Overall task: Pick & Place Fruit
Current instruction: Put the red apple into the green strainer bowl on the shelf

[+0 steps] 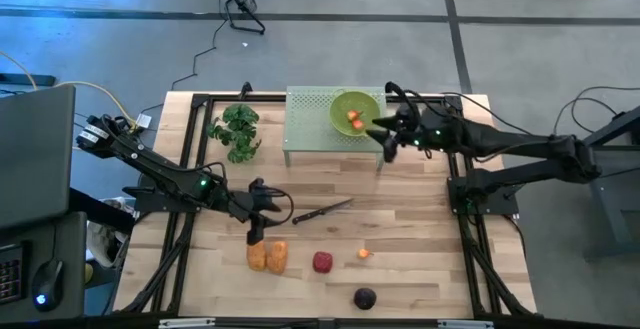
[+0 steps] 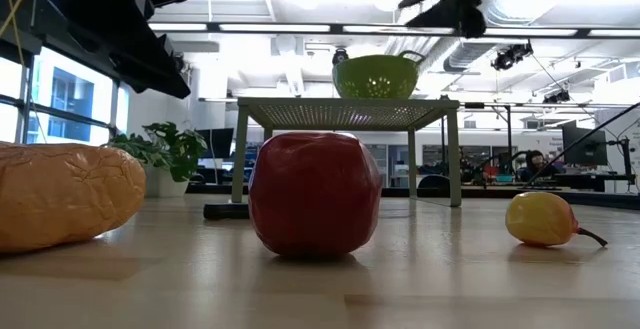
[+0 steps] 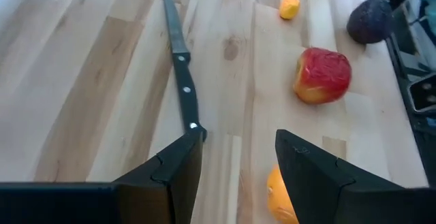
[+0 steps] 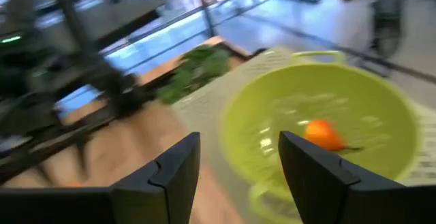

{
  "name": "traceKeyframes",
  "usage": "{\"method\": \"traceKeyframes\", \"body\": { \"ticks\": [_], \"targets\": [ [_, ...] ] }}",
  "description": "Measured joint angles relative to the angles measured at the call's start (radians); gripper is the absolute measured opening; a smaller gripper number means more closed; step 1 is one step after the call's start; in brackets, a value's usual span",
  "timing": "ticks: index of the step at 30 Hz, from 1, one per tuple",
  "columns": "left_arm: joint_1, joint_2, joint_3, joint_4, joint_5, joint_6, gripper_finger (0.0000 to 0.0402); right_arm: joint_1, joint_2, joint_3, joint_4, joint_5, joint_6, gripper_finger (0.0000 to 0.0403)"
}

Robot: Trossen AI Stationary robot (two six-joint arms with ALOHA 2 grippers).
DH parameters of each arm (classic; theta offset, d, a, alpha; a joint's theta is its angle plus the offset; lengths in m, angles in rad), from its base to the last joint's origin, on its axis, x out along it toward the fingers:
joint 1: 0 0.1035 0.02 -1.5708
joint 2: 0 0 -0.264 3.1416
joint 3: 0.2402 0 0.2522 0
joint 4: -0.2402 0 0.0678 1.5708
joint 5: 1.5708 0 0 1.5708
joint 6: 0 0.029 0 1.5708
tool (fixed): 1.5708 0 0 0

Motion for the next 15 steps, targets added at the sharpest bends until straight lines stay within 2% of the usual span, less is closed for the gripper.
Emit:
{"method": "traceKeyframes", "body": {
  "ticks": [7, 15],
  "targets": [
    [0.000, 0.000, 0.028, -0.032, 0.071, -0.003, 0.0184, 0.113, -0.034, 0.000, -0.083, -0.028, -0.014, 0.0192],
    [0.000, 0.000, 0.130, -0.289, 0.108, -0.111, 0.0184, 0.254, -0.009, -0.002, -0.192, 0.031, 0.039, 0.0192]
  ]
}}
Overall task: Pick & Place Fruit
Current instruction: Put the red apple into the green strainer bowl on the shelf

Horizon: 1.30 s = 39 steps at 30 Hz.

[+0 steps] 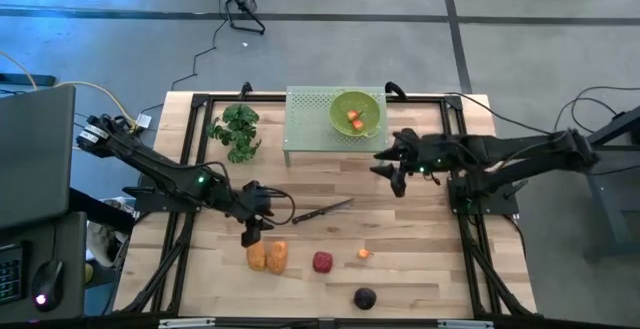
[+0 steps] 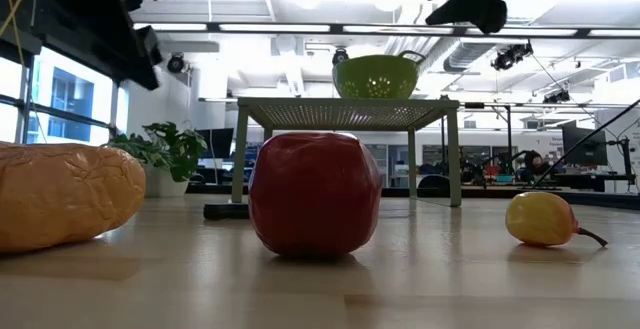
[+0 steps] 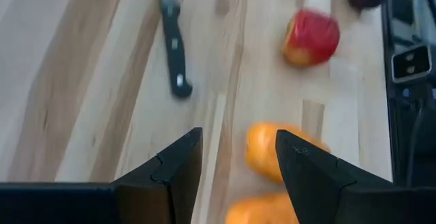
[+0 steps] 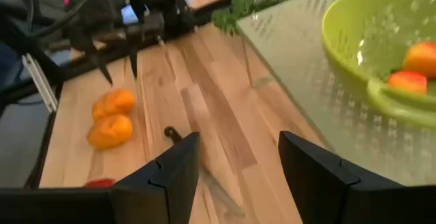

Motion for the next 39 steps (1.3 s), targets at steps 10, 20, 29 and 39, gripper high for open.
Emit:
{"method": "traceKeyframes", "body": {
  "ticks": [10, 20, 29, 39],
  "targets": [
    [0.000, 0.001, 0.058, -0.032, 0.011, 0.090, 0.0184, 0.127, 0.023, 0.000, -0.009, 0.115, 0.056, 0.0192],
    [0.000, 0.002, 0.058, 0.100, 0.159, 0.207, 0.0194, 0.179, 0.039, 0.001, -0.007, 0.131, 0.084, 0.0192],
    [0.000, 0.004, 0.058, 0.103, 0.099, 0.199, 0.0296, 0.190, 0.038, 0.001, -0.006, 0.167, 0.082, 0.0192],
    [0.028, 0.100, 0.061, 0.209, 0.093, 0.273, 0.0363, 0.190, 0.038, 0.001, 0.000, 0.168, 0.080, 0.0192]
  ]
}}
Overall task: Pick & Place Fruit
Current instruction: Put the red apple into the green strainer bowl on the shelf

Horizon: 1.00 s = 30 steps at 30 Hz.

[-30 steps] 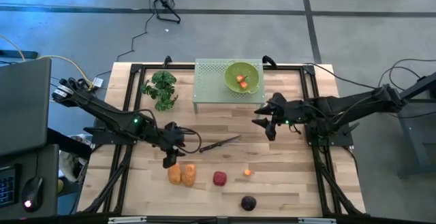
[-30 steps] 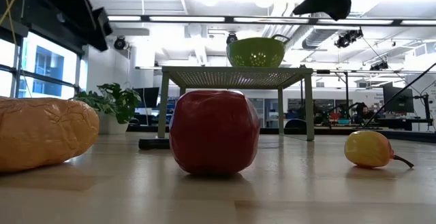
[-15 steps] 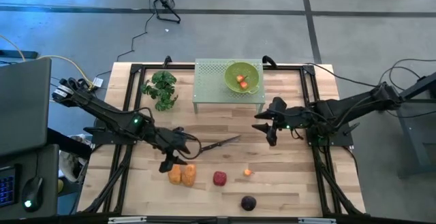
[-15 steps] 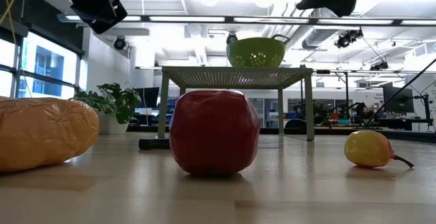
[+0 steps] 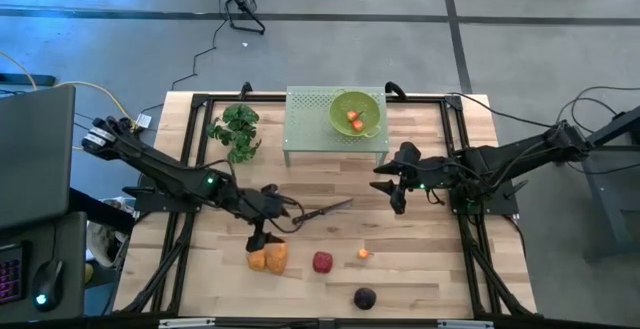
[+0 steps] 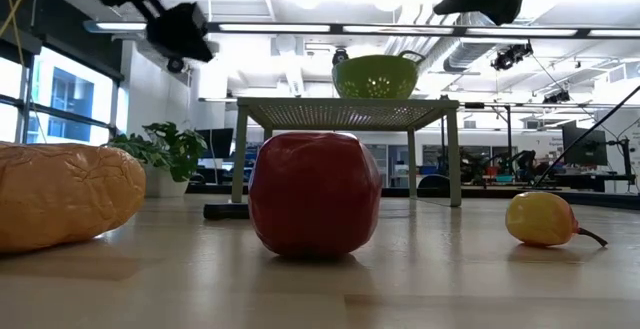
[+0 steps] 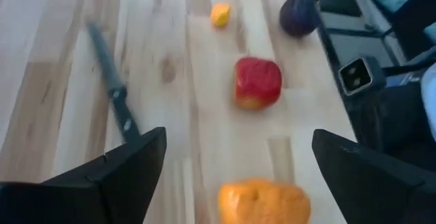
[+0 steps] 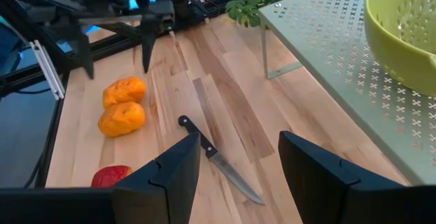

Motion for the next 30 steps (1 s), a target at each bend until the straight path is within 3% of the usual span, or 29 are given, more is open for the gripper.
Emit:
{"method": "traceKeyframes", "body": {
  "ticks": [20, 30],
  "targets": [
    [-0.002, 0.306, 0.233, -0.013, -0.001, 0.156, 0.0364, 0.000, 0.000, 0.001, -0.004, -0.003, 0.006, 0.0192],
    [-0.031, 0.360, 0.250, 0.015, -0.011, 0.155, 0.0364, 0.000, 0.000, 0.001, 0.001, -0.004, 0.004, 0.0192]
  ]
}}
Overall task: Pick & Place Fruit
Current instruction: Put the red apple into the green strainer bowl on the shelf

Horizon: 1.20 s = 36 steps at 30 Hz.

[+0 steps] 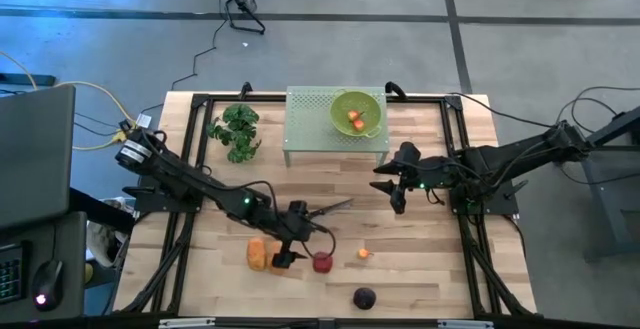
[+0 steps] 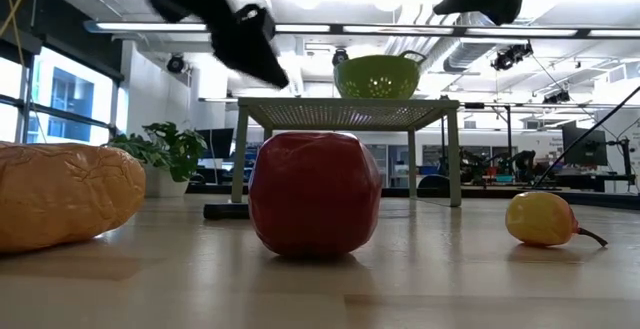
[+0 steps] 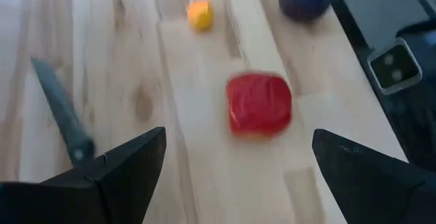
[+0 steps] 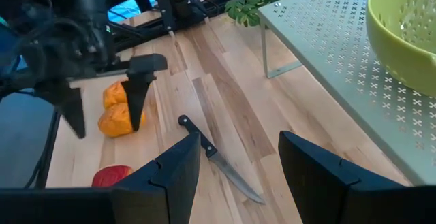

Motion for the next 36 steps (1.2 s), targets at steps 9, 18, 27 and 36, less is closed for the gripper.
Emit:
{"method": "traceKeyframes", "body": {
  "ticks": [9, 18, 27, 36],
  "targets": [
    [-0.065, -0.001, 0.001, 0.047, -0.093, -0.003, 0.0363, 0.000, 0.000, 0.000, 0.019, 0.000, 0.000, 0.0192],
    [-0.070, 0.071, 0.003, 0.183, -0.101, -0.009, 0.0363, 0.000, 0.000, 0.000, 0.034, 0.007, -0.002, 0.0192],
    [-0.071, 0.144, -0.001, 0.245, -0.053, -0.010, 0.0363, 0.000, 0.000, 0.000, 0.046, 0.007, 0.012, 0.0192],
    [-0.070, 0.200, 0.000, 0.294, -0.067, 0.008, 0.0363, 0.000, 0.000, 0.000, 0.045, 0.007, 0.024, 0.0192]
  ]
}}
